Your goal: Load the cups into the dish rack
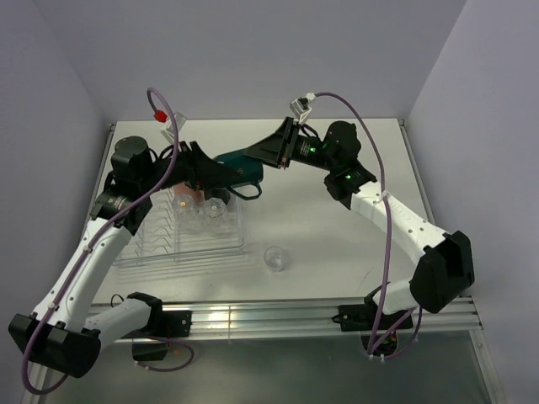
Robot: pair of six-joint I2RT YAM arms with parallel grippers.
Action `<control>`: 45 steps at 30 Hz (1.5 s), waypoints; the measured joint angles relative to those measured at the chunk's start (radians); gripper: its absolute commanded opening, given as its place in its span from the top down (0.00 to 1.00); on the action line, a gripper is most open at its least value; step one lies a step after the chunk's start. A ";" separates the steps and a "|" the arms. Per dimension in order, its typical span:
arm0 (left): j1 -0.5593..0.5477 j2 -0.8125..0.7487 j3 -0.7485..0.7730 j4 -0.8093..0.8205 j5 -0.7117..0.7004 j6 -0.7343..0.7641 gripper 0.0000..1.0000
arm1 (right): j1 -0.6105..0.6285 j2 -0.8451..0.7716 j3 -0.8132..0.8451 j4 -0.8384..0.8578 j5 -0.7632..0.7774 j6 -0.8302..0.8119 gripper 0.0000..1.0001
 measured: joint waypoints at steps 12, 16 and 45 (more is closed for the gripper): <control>-0.005 -0.027 0.256 -0.502 -0.211 0.164 1.00 | 0.000 -0.099 0.034 -0.377 0.270 -0.260 0.56; -0.005 0.023 0.385 -0.714 -0.364 0.223 1.00 | 0.000 -0.099 0.060 -0.530 0.389 -0.359 0.56; -0.086 0.027 0.293 -1.181 -0.922 0.055 1.00 | 0.000 -0.013 0.095 -0.800 0.606 -0.640 0.57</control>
